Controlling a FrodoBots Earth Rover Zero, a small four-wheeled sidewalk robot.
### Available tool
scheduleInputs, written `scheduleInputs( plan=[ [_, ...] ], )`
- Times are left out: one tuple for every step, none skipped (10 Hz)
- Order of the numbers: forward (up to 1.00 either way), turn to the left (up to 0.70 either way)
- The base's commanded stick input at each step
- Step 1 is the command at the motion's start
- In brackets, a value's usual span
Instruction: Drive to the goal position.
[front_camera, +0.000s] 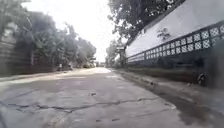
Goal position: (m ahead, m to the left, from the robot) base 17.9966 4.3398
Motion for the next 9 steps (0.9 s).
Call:
scheduleInputs(
  plan=[
    [0.00,0.00],
    [0.00,0.00],
    [0.00,0.00],
    [0.39,0.00],
    [0.50,0.00],
    [0.50,0.00],
    [0.50,0.00],
    [0.50,0.00],
    [0.50,0.00]
  ],
)
